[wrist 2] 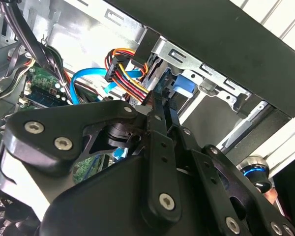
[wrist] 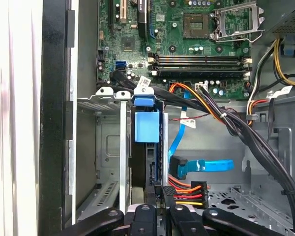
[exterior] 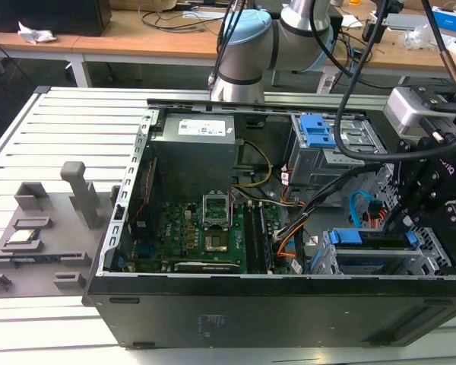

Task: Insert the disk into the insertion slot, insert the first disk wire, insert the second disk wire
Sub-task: 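Insert the first disk wire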

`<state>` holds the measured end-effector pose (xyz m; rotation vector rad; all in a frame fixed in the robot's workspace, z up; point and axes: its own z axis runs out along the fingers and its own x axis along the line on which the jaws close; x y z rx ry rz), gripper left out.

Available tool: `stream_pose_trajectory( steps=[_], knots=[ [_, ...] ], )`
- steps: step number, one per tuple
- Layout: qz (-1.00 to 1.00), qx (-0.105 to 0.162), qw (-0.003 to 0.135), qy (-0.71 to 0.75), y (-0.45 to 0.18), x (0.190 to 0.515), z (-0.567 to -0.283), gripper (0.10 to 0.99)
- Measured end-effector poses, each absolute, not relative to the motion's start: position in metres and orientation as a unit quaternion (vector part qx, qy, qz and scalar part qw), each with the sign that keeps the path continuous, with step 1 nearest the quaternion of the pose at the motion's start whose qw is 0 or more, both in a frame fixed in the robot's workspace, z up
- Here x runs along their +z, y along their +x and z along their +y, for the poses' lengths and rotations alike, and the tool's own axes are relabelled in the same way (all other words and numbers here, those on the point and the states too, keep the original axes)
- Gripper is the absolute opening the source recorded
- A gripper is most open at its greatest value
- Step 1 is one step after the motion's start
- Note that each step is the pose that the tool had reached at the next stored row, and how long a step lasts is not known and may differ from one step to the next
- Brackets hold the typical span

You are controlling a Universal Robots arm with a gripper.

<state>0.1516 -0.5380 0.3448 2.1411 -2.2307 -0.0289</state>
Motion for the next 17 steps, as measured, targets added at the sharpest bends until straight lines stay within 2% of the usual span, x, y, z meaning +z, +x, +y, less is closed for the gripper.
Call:
stream_pose_trajectory(
  steps=[17],
  knots=[
    [-0.725, -0.009, 0.025, 0.688, 0.1517, 0.3409, -0.5404, 0.169]
  ],
)
